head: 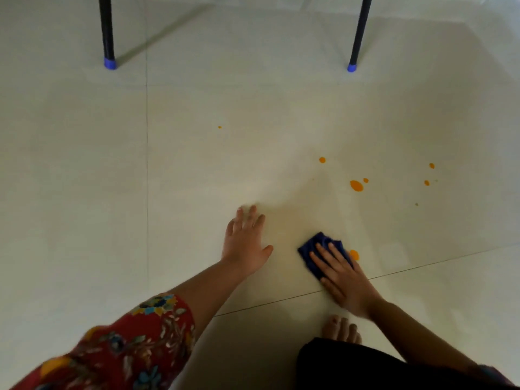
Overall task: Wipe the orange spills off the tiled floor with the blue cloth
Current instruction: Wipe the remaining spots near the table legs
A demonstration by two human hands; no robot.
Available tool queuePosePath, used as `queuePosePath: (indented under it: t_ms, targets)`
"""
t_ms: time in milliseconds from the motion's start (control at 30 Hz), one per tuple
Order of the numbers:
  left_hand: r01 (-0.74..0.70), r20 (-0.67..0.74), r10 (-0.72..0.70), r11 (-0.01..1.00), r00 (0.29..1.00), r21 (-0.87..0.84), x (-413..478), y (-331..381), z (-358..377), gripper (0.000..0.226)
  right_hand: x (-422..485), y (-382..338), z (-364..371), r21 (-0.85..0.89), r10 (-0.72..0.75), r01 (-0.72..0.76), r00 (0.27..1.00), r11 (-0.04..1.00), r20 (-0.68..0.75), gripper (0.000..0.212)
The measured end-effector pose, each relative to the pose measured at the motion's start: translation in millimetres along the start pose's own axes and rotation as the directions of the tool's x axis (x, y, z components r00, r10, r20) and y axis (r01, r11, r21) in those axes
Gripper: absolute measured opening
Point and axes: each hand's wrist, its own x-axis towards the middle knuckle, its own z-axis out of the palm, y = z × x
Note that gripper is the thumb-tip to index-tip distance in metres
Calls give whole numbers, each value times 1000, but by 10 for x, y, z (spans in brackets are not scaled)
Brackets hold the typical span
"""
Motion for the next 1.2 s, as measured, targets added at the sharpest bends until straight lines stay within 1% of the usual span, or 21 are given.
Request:
queuePosePath:
  t_ms: [100, 167, 200, 300, 333, 400, 467, 533, 567, 600, 633, 700, 733, 767, 833, 933, 1000, 1033, 1067, 1133, 1200]
  targets:
    - [25, -33, -25, 1000, 999, 13, 62, 167, 164, 72, 326, 164, -96, 37, 124, -123, 992, 992, -21, 56]
    - [-14, -44, 17, 998, 999, 57, 66, 203, 243, 69, 468, 31, -101, 47, 143, -141, 989, 989, -46, 57]
    - [-32, -39, 35, 996, 999, 78, 62, 199, 267, 69, 440, -54, -79, 48, 103, -101, 994, 994, -46, 56]
    - [-41, -25, 44, 993, 999, 109, 47, 152, 283, 69, -26, -91, 58, 1, -121, 121, 993, 993, 3, 54]
    - [-40, -14, 42, 992, 999, 119, 56, 157, 277, 69, -199, 37, 77, 4, -138, 138, 990, 990, 7, 53]
    - [-33, -23, 36, 990, 999, 137, 57, 170, 285, 70, -353, 389, 76, 5, -55, 56, 998, 998, -26, 53]
    - [-22, -41, 29, 987, 999, 157, 46, 189, 289, 70, -179, 678, 20, 32, 113, -111, 992, 993, -55, 54]
    - [-17, -64, 28, 985, 998, 173, 34, 195, 307, 70, 186, 708, -63, 75, 246, -239, 963, 968, -110, 54]
    - [-16, -74, 30, 983, 997, 182, 44, 211, 308, 69, 342, 648, -100, 95, 270, -260, 955, 961, -121, 54]
    - [-15, -80, 30, 983, 996, 182, 40, 214, 304, 69, 427, 539, -105, 105, 246, -232, 959, 967, -143, 55]
    - [-12, -79, 26, 984, 996, 177, 40, 210, 300, 68, 414, 428, -77, 89, 166, -154, 975, 984, -145, 55]
    - [3, -73, 9, 986, 997, 164, 56, 217, 282, 65, 144, 330, -1, 43, -57, 60, 996, 997, -67, 54]
    - [10, -75, 2, 987, 997, 159, 56, 215, 276, 63, -30, 383, 16, 44, -125, 126, 992, 991, -29, 54]
    - [17, -78, -6, 989, 997, 144, 55, 222, 272, 62, -152, 515, 5, 52, -142, 143, 990, 988, -23, 54]
    - [40, -105, -29, 993, 994, 107, 59, 257, 268, 58, -159, 865, -34, 49, -41, 44, 997, 998, -58, 53]
    - [66, -168, -51, 994, 984, 87, 114, 355, 280, 54, 282, 1167, -166, 79, 223, -216, 969, 973, -106, 53]
    - [69, -210, -55, 996, 976, 60, 190, 429, 284, 52, 613, 1042, -248, 106, 303, -289, 941, 951, -153, 55]
    - [63, -222, -52, 997, 974, 40, 228, 466, 289, 53, 684, 927, -255, 115, 302, -286, 938, 951, -169, 56]
    - [50, -224, -44, 999, 974, 21, 276, 516, 287, 55, 658, 821, -232, 107, 253, -237, 951, 966, -178, 56]
    - [12, -207, -12, 1000, 978, -2, 352, 596, 255, 60, 367, 684, -135, 56, 56, -49, 990, 997, -126, 53]
    - [-33, -166, 32, 999, 986, -3, 407, 673, 218, 65, -13, 805, -70, 50, -60, 63, 996, 997, -65, 52]
